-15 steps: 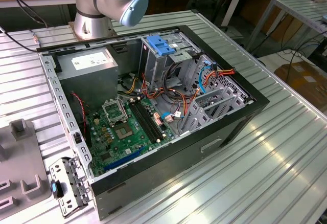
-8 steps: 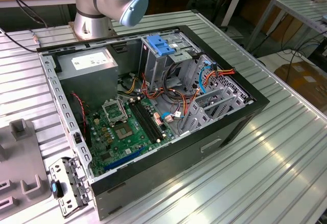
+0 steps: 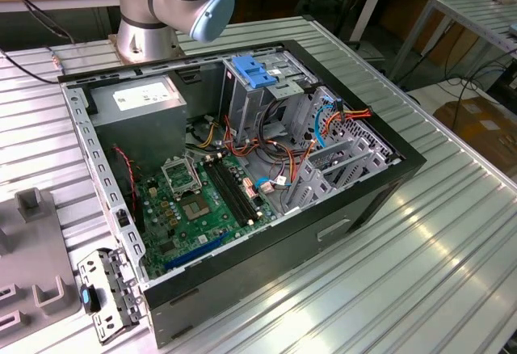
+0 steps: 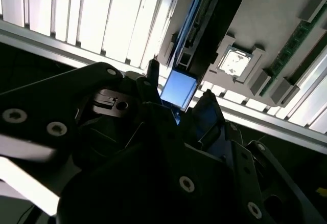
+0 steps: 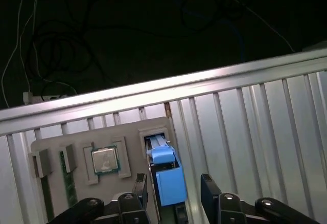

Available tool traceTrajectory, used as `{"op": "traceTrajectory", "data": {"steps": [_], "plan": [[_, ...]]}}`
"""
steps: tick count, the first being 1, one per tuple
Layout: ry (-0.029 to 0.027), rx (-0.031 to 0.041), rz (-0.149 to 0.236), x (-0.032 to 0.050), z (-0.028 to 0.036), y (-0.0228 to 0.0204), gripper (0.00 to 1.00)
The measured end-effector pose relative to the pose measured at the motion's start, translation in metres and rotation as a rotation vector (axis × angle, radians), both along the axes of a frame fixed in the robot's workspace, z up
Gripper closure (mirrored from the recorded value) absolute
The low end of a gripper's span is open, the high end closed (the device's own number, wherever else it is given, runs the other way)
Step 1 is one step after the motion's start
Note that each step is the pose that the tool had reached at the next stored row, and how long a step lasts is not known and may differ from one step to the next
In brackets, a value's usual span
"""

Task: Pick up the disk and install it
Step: 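Pick up the disk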

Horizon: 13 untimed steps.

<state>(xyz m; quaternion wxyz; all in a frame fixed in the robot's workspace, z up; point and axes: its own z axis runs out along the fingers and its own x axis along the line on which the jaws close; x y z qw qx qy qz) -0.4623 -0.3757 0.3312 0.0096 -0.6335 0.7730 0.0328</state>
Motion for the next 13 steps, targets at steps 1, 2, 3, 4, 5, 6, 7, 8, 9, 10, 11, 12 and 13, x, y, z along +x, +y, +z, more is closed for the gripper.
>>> {"op": "traceTrajectory", "data": {"steps": [1,2,3,4,5,6,7,8,9,10,11,12,13], "plan": [[0.0017,-0.0002,0.019,-0.0002,-0.0016,-0.0004,0.46],[0.0022,-0.0002,0.043,-0.0002,-0.0029,-0.0004,0.46],[0.0026,-0.0002,0.065,-0.0001,-0.0039,-0.0005,0.46],[0.0024,-0.0003,0.074,-0.0002,-0.0042,-0.0007,0.46],[0.0023,-0.0004,0.074,-0.0002,-0.0042,-0.0007,0.46],[0.0021,-0.0003,0.074,-0.0002,-0.0042,-0.0007,0.46],[0.0020,-0.0003,0.074,-0.0002,-0.0042,-0.0007,0.46],[0.0018,-0.0003,0.074,-0.0002,-0.0043,-0.0007,0.46],[0.0016,-0.0002,0.075,-0.0002,-0.0043,-0.0007,0.46],[0.0016,-0.0003,0.078,-0.0003,-0.0045,-0.0007,0.46],[0.0015,-0.0003,0.085,-0.0003,-0.0049,-0.0007,0.46],[0.0015,-0.0004,0.097,-0.0005,-0.0059,-0.0008,0.46],[0.0017,-0.0006,0.106,-0.0011,-0.0074,-0.0008,0.46]]}}
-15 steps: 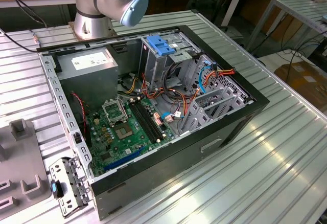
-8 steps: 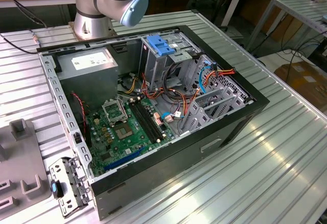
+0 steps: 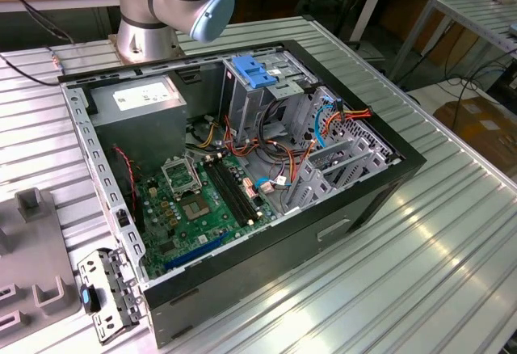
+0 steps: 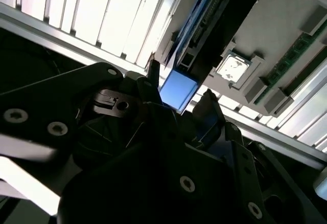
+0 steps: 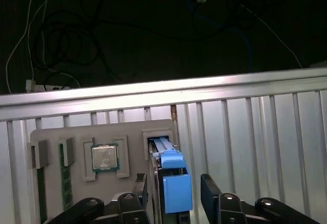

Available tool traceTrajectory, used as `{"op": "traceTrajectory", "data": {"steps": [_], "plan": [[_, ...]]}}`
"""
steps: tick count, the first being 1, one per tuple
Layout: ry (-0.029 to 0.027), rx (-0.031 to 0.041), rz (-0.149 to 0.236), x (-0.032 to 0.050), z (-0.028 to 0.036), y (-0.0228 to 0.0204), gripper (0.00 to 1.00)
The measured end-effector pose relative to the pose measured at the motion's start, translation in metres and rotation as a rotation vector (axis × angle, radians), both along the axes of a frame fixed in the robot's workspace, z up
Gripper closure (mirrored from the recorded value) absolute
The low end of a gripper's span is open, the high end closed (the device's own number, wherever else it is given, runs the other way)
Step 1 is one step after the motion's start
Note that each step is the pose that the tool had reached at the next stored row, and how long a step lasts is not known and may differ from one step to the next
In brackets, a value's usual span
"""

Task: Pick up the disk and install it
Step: 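Pick up the disk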

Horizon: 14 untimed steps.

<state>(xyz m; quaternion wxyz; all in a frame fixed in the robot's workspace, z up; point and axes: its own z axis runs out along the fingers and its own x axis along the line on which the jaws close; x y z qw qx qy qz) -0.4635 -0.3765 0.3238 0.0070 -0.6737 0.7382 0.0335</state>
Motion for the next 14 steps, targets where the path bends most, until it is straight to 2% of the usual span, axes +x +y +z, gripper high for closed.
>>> {"op": "traceTrajectory", "data": {"steps": [5,9,14], "plan": [[-0.0018,0.0000,0.013,-0.0020,-0.0077,-0.0001,0.46],[-0.0083,-0.0002,0.013,-0.0023,-0.0134,0.0000,0.46],[-0.0089,-0.0046,0.013,-0.0027,-0.0183,-0.0001,0.46]]}}
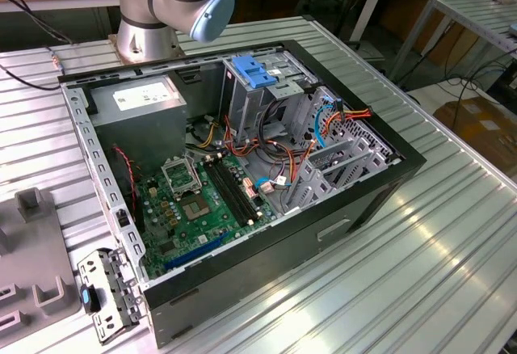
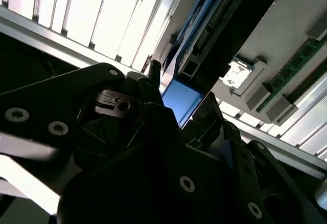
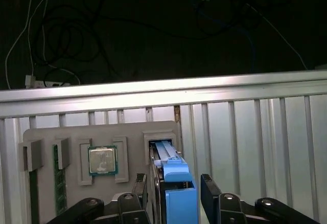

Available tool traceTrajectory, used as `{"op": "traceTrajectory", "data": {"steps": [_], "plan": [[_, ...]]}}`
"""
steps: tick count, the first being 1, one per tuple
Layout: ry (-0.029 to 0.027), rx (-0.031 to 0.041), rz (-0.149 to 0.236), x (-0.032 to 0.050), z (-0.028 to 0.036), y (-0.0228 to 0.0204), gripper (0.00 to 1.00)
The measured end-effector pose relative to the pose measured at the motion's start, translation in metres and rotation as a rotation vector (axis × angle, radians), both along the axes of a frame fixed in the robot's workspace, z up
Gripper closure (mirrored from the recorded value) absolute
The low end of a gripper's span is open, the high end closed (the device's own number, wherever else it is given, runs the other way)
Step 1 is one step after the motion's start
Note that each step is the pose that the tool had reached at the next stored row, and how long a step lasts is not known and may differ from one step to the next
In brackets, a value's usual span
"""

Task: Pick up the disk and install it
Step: 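Pick up the disk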

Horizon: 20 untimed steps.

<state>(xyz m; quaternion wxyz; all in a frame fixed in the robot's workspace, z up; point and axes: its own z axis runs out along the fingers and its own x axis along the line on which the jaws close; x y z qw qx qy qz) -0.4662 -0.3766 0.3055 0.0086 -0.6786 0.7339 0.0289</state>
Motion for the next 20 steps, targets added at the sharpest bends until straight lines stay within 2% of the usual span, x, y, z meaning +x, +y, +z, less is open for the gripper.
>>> {"op": "traceTrajectory", "data": {"steps": [1,6,8,16,20], "plan": [[-0.0002,-0.0002,0.000,0.0000,-0.0002,0.0000,0.55],[-0.0003,-0.0004,0.000,0.0000,-0.0002,0.0000,0.55],[-0.0005,-0.0042,0.000,0.0000,-0.0002,0.0000,0.55],[-0.0006,-0.0049,0.000,0.0001,-0.0003,0.0000,0.55],[-0.0006,-0.0070,0.000,0.0002,-0.0035,0.0000,0.55]]}}
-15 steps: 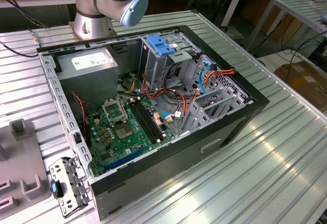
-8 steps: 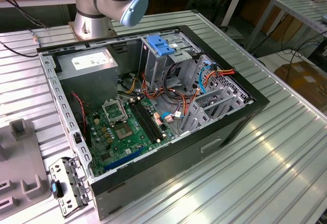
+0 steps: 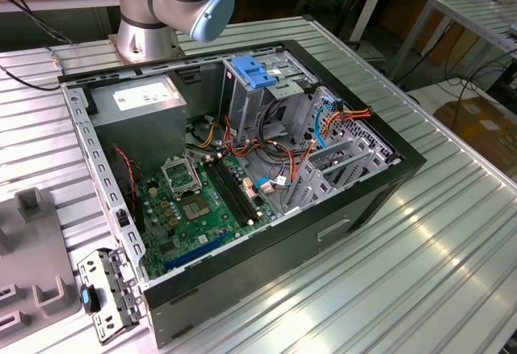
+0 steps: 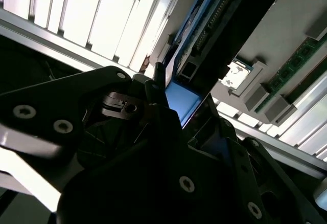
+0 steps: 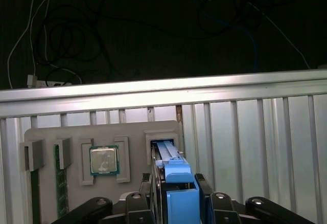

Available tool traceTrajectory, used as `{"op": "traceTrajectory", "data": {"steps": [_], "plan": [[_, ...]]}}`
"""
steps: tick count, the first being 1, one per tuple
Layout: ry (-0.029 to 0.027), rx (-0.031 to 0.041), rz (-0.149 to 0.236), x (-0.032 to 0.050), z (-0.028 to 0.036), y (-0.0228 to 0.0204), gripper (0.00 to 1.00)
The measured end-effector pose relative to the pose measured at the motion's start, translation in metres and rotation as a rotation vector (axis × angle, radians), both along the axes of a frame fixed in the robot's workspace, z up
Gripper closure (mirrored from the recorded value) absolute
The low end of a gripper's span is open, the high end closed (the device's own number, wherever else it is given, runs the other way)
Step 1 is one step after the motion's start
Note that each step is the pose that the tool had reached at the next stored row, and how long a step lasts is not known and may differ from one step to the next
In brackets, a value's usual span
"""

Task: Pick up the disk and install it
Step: 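Pick up the disk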

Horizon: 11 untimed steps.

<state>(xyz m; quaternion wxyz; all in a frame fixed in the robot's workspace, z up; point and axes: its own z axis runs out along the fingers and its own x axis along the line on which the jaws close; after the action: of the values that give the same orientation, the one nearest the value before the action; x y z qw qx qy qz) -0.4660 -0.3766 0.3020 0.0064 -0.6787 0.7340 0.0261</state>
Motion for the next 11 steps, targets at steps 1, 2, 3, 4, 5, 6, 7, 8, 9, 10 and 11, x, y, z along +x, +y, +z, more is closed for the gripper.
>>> {"op": "traceTrajectory", "data": {"steps": [1,2,3,4,5,6,7,8,9,10,11], "plan": [[0.0001,-0.0001,0.000,0.0000,-0.0017,0.0000,0.55],[0.0001,-0.0002,0.000,0.0000,-0.0028,0.0000,0.55],[0.0002,-0.0002,0.000,0.0000,-0.0033,0.0000,0.55],[0.0004,-0.0003,0.000,0.0000,-0.0033,0.0000,0.55],[0.0004,-0.0003,0.000,-0.0001,-0.0033,0.0000,0.55],[0.0003,-0.0003,0.000,0.0000,-0.0034,0.0000,0.56],[0.0001,-0.0002,0.000,0.0000,-0.0035,0.0000,0.62],[0.0001,-0.0002,0.000,0.0000,-0.0035,0.0000,0.62],[0.0002,-0.0001,0.000,0.0000,-0.0035,0.0000,0.63],[0.0002,-0.0002,0.000,0.0000,-0.0036,0.0000,0.63],[0.0002,-0.0001,0.000,0.0000,-0.0035,0.0000,0.63]]}}
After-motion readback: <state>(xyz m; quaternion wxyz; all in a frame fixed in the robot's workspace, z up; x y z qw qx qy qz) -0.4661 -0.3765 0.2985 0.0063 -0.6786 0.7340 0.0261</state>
